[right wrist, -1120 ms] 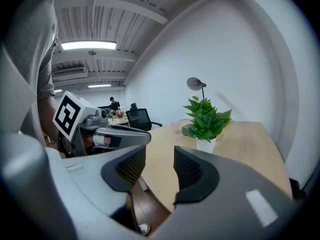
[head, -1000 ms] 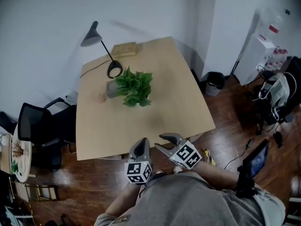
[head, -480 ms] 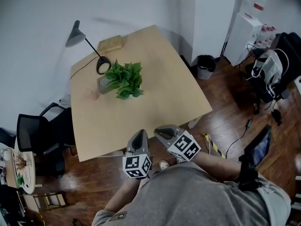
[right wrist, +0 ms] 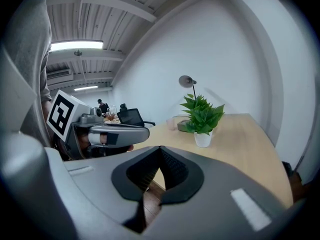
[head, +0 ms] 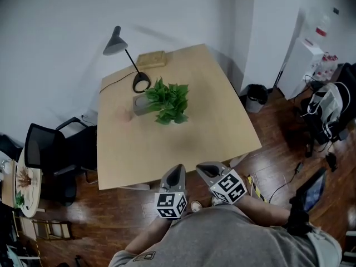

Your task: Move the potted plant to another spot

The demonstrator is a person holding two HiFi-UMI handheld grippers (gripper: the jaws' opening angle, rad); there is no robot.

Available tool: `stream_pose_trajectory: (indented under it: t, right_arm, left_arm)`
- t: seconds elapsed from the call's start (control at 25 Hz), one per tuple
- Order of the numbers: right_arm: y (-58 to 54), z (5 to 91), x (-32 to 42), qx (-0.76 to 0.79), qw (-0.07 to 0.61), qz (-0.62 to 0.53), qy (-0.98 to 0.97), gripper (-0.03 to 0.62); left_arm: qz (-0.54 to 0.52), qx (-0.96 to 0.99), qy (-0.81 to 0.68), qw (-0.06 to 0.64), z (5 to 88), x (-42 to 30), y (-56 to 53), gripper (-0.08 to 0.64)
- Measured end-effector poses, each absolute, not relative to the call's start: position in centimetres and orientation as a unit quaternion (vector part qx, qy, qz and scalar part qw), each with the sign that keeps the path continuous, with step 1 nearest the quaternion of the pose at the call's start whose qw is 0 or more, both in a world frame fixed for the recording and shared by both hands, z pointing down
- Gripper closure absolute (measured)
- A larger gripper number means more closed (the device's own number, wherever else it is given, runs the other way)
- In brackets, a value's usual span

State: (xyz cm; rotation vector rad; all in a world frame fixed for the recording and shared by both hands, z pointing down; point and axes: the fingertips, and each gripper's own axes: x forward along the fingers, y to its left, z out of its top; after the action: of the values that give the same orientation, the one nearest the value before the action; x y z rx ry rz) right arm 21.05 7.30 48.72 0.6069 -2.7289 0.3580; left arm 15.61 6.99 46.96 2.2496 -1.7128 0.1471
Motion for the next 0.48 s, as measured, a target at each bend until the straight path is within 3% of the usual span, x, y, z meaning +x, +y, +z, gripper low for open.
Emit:
stream_pose_trajectory:
  t: [0.48]
  right_arm:
    - [7.7, 47.5, 20.1, 0.223, 0.151, 0.113, -0.956, 0.586]
  left_arm:
    - [0.042, 0.785, -0.598, 0.154, 46.5, 14.5, 8.5, 0.566]
